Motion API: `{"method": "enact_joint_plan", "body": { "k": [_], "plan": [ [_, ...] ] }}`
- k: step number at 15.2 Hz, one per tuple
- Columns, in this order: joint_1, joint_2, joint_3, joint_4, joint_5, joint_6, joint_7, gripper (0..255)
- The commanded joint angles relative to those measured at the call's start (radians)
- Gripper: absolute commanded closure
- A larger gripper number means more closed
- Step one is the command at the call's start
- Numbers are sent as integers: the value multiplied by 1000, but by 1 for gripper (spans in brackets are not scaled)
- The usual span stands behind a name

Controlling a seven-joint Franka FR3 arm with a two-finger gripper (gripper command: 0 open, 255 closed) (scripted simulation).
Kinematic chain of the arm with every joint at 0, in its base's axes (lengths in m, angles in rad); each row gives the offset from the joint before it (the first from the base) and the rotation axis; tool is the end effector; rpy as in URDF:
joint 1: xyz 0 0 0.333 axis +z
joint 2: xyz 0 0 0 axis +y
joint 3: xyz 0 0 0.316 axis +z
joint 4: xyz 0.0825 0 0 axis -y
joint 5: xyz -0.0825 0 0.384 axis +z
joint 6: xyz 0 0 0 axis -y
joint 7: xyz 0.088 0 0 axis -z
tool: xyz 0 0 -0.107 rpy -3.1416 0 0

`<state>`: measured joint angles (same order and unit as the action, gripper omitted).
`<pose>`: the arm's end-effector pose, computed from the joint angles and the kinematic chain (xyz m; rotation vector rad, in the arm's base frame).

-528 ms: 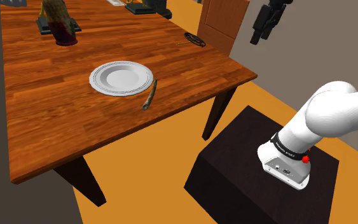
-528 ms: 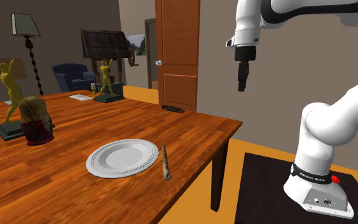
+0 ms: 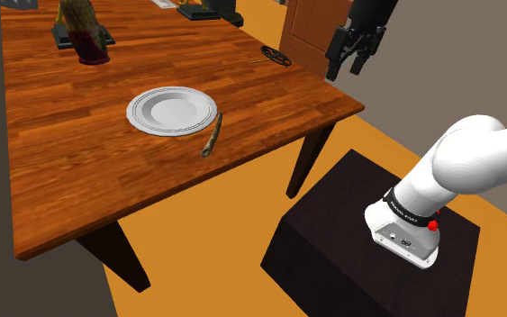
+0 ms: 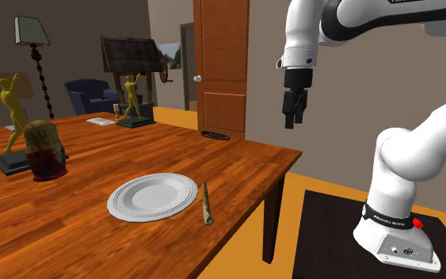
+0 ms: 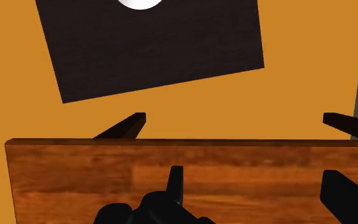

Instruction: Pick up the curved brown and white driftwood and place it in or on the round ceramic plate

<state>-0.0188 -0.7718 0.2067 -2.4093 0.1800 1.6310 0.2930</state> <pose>0.3080 0.0919 0.5594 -3.0976 0.2736 0.0365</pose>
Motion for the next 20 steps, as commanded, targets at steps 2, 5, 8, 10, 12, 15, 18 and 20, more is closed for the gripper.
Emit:
{"method": "enact_joint_plan", "body": {
  "k": [2, 5, 8, 10, 12, 15, 18, 20],
  "plan": [
    [-8, 35, 83, -15, 56, 65, 144, 0],
    [-23, 96, 167, -5, 100, 134, 282, 0],
    [-47, 174, 253, 21, 129, 206, 421, 0],
    [-67, 236, 310, 47, 136, 254, 515, 0],
    [-92, 304, 368, 79, 133, 302, 613, 0],
    [-136, 420, 455, 138, 103, 372, 767, 0],
    [-183, 554, 540, 209, 32, 436, 939, 0],
    [-209, 657, 590, 263, -43, 472, 1066, 0]
  ]
}}
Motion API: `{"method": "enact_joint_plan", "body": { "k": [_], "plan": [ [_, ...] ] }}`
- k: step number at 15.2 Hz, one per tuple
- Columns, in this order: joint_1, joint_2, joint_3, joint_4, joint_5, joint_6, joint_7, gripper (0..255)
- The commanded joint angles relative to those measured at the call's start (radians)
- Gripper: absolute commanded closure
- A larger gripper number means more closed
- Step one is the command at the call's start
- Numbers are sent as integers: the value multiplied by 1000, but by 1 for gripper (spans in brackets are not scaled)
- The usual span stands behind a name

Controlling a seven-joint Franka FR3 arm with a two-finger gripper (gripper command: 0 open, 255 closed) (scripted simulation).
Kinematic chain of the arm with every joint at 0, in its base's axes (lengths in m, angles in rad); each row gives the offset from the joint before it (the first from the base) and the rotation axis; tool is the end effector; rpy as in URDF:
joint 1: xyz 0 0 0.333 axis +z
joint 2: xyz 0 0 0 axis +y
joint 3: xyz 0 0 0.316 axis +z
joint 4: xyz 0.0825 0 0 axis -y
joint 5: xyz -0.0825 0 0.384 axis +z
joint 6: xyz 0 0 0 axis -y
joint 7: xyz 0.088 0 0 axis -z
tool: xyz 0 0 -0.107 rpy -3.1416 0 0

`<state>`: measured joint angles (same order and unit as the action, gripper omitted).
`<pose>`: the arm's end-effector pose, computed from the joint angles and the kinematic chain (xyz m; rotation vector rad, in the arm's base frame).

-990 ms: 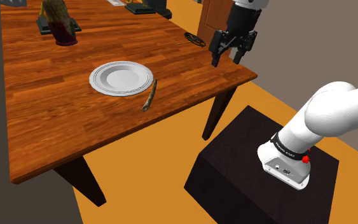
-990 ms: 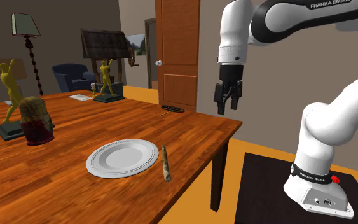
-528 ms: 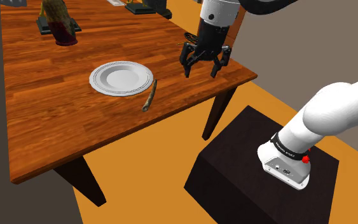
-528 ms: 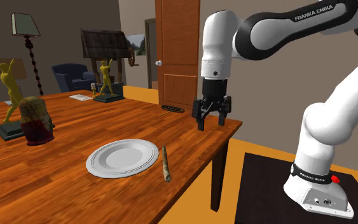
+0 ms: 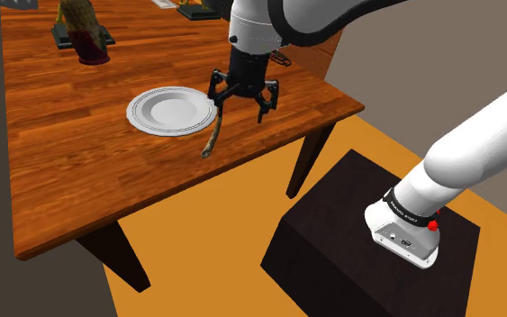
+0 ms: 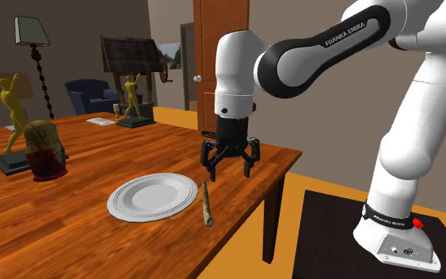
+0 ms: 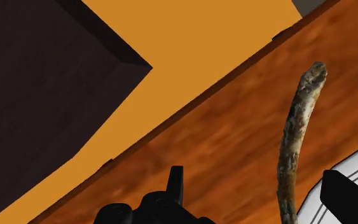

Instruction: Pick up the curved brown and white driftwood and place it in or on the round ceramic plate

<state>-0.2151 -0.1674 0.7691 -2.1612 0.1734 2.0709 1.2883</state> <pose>0.4282 0.2874 0.4510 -2.8347 1.2324 0.0129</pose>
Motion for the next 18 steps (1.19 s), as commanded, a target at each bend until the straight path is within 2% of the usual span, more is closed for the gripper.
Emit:
{"method": "enact_joint_plan", "body": {
  "k": [1, 4, 12, 18],
  "plan": [
    [-20, 108, 46, 45, -82, 46, 138, 0],
    [-5, 280, 66, 144, -236, 70, 343, 0],
    [28, 356, 43, 107, -308, 160, 398, 0],
    [28, 356, 42, 107, -308, 160, 398, 0]
  ]
}}
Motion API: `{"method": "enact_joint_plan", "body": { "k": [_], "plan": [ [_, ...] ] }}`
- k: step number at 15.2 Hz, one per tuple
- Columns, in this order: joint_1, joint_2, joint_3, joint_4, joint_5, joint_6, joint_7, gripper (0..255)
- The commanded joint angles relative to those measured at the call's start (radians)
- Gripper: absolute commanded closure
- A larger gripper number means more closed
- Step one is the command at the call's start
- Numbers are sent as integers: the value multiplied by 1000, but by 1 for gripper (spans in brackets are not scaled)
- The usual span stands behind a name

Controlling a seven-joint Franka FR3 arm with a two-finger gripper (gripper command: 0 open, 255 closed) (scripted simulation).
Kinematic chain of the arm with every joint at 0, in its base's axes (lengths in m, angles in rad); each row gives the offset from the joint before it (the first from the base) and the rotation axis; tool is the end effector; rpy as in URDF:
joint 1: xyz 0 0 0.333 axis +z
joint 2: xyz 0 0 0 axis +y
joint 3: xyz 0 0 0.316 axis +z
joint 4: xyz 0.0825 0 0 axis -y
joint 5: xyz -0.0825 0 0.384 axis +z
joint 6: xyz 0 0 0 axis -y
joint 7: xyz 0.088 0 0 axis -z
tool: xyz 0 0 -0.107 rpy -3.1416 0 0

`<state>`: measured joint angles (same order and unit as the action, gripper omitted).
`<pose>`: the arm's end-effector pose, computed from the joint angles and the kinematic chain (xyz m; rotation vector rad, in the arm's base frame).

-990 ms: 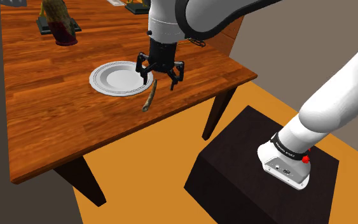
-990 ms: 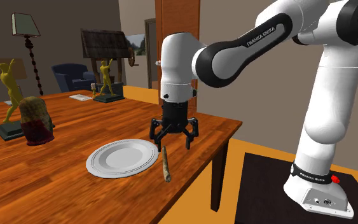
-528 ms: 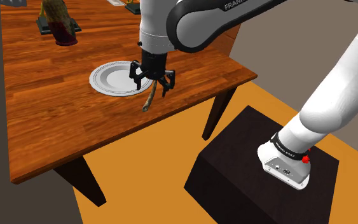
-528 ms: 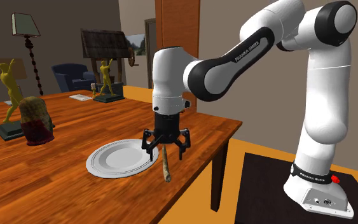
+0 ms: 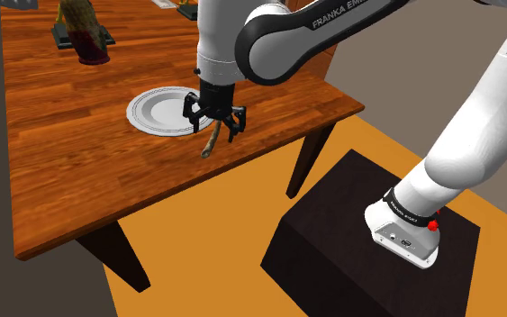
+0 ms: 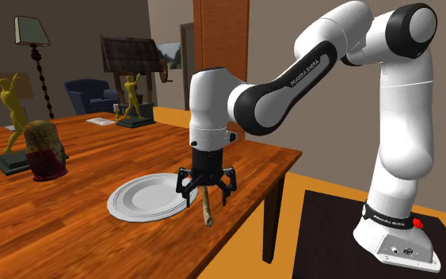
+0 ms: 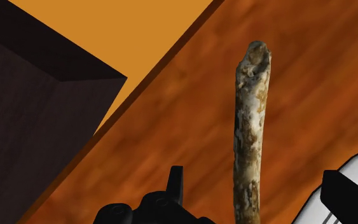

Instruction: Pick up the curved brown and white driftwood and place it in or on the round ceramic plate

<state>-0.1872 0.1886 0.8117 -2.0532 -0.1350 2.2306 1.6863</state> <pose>0.4776 0.3250 0.3786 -2.7099 1.4697 0.0064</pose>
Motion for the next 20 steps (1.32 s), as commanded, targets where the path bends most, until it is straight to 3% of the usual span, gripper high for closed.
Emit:
{"method": "enact_joint_plan", "body": {
  "k": [1, 2, 3, 12, 20],
  "plan": [
    [0, 0, 0, -1, 0, 0, 0, 0],
    [0, 0, 0, -1, 0, 0, 0, 0],
    [0, 1, 0, -1, -1, 0, 0, 255],
    [0, 0, 0, -1, 0, 0, 0, 255],
    [-19, -62, 15, 53, 60, -96, -39, 255]
  ]
}}
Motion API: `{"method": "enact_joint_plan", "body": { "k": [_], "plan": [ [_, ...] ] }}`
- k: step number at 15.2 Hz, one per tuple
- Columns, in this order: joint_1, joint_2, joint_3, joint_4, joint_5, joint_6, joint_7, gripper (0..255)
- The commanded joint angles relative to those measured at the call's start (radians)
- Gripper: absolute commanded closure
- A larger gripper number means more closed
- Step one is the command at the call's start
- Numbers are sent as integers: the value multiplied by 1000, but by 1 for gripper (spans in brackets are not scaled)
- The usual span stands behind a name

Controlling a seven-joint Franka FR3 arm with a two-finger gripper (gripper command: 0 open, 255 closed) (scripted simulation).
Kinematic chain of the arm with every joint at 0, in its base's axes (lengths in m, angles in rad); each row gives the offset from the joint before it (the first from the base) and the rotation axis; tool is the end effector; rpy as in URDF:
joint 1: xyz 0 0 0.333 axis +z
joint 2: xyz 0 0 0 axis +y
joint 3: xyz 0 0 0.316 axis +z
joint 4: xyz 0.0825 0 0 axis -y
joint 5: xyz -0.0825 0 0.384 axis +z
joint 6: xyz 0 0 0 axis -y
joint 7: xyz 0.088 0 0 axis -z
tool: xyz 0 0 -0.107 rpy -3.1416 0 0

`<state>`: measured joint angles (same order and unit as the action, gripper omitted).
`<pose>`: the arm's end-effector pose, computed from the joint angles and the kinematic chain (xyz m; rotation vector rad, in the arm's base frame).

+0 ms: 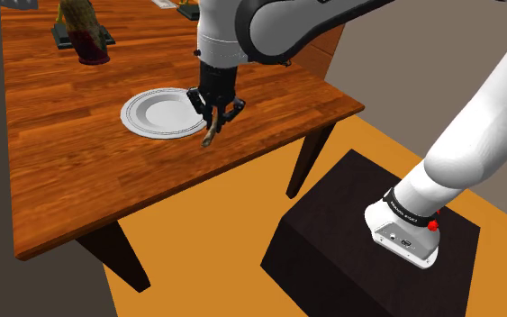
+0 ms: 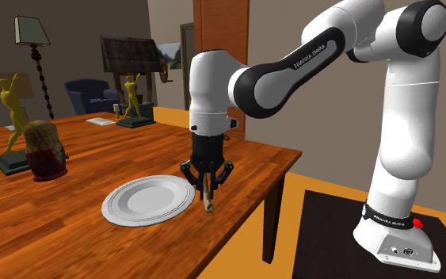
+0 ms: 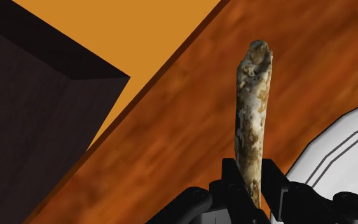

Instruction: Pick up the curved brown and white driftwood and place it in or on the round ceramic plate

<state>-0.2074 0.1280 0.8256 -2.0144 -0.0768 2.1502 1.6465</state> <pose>0.4768 0.3229 0.4143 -2.7104 1.4706 0.0067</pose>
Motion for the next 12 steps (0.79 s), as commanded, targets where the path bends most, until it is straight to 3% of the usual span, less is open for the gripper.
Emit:
{"method": "enact_joint_plan", "body": {
  "k": [1, 9, 12],
  "plan": [
    [0, -8, 3, 22, 8, -28, -3, 255],
    [-10, -52, 7, 92, 48, -127, -29, 255],
    [18, 93, -11, 228, -65, -164, 11, 255]
  ]
}}
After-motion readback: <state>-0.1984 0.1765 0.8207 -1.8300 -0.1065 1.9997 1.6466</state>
